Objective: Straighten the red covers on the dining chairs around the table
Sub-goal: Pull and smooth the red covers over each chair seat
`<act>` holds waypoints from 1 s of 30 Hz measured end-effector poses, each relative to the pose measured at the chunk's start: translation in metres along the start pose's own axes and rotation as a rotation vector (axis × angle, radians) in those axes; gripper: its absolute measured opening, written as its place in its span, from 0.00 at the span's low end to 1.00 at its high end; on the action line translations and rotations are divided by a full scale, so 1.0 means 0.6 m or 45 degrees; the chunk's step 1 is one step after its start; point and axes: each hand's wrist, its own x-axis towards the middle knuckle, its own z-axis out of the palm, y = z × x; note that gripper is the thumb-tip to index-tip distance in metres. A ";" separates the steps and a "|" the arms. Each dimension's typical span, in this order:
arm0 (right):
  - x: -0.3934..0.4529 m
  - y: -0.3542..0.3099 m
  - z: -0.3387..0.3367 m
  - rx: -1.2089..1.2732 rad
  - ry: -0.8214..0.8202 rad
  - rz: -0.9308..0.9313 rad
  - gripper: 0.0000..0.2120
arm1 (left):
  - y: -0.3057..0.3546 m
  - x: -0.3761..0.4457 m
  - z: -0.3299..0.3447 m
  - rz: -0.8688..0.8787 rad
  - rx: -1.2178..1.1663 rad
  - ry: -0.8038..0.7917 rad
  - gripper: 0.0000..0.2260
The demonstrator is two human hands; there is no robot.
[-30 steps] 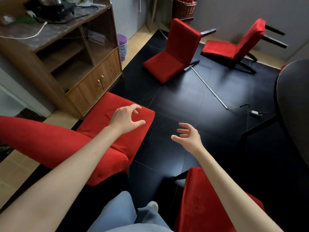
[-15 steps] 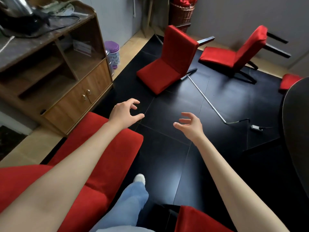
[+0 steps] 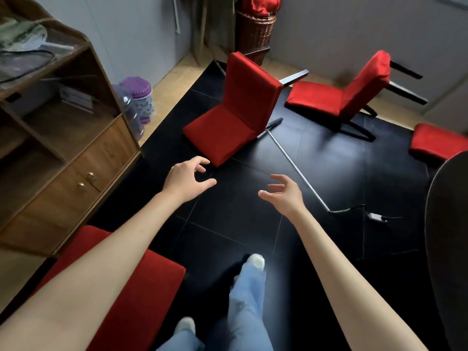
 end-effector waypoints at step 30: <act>0.898 -0.195 -0.056 -0.328 -0.428 0.051 0.31 | -0.036 0.752 0.169 -0.609 -0.214 0.161 0.21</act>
